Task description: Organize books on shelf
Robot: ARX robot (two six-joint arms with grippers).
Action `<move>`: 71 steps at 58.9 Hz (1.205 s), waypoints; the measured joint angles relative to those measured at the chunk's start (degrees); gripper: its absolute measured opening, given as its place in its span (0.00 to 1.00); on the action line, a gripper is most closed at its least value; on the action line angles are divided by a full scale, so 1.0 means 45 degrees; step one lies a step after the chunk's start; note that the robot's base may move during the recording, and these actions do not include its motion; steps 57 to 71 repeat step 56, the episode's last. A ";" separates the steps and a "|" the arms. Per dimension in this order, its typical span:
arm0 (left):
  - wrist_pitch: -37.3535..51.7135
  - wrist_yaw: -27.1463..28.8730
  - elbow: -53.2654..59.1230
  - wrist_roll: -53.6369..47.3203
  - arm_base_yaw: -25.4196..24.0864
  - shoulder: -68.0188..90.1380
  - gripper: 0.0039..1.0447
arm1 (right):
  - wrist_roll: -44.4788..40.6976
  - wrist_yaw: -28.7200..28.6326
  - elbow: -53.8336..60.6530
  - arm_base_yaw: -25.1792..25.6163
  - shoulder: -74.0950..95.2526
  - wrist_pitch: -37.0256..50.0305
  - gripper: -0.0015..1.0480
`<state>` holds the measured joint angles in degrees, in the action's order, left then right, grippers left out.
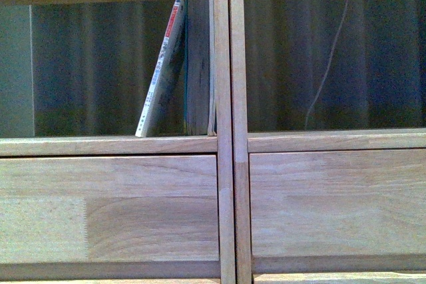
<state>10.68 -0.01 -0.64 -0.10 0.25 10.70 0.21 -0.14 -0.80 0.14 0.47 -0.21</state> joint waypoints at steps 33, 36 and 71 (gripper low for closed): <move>-0.2356 0.0005 -0.0005 0.0005 0.0000 -0.2297 0.18 | -0.0010 -0.0005 0.0000 0.0000 -0.0029 0.0000 0.25; -0.2356 0.0005 -0.0005 0.0005 0.0000 -0.2297 0.27 | -0.0010 -0.0010 0.0000 0.0000 -0.0029 0.0000 0.33; -0.2356 0.0005 -0.0005 0.0000 0.0000 -0.2297 0.94 | -0.0010 -0.0010 0.0000 0.0000 -0.0029 0.0000 0.94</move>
